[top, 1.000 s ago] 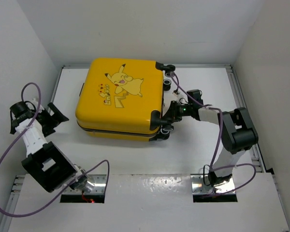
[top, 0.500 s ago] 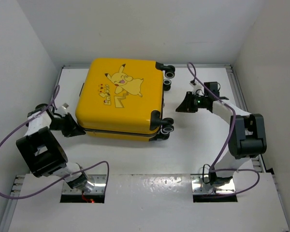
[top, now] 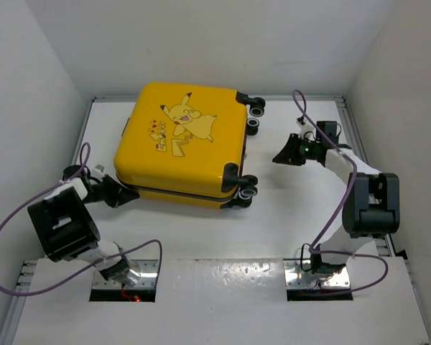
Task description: Pack the luggage
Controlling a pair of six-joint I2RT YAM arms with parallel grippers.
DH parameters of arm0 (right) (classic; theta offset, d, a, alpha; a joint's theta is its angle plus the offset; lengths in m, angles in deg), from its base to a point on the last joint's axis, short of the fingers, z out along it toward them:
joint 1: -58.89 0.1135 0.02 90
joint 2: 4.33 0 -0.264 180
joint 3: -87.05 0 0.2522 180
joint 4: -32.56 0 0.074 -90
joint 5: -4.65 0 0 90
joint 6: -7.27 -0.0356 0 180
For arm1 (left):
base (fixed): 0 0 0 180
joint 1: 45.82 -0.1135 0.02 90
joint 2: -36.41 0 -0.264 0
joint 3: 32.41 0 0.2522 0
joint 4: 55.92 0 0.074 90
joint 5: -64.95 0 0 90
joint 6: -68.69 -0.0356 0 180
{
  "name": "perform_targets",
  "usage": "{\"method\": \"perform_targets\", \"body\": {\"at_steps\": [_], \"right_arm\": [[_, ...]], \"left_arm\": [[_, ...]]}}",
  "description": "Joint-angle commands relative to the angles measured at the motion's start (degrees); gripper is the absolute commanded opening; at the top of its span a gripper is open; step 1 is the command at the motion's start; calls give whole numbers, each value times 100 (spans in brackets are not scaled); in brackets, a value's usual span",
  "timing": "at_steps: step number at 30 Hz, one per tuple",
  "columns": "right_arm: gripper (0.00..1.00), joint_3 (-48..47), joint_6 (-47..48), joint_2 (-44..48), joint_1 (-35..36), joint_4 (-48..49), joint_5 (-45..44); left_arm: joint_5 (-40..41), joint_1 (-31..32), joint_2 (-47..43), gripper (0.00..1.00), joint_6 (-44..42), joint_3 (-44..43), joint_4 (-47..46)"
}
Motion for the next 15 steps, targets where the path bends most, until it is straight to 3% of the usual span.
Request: {"method": "perform_targets", "body": {"at_steps": [1, 6, 10, 13, 15], "right_arm": [[21, -206, -133, 59, -191, 615, -20], [26, -294, -564, -81, -384, 1118, -29], [26, -408, -793, -265, -482, 1767, -388], [24, -759, -1161, -555, -543, 2022, -765], [23, -1084, -1486, -959, -561, 2382, -1169]], "left_arm": [[-323, 199, 120, 0, 1443, -101, -2575], [-51, 497, 690, 0, 2523, -277, -4090], [91, 631, 1367, 1, 2667, -750, -4593], [291, 631, 1824, 8, 2667, -1154, -4777], [354, 631, 2122, 19, 2527, -1401, -4726]]}}
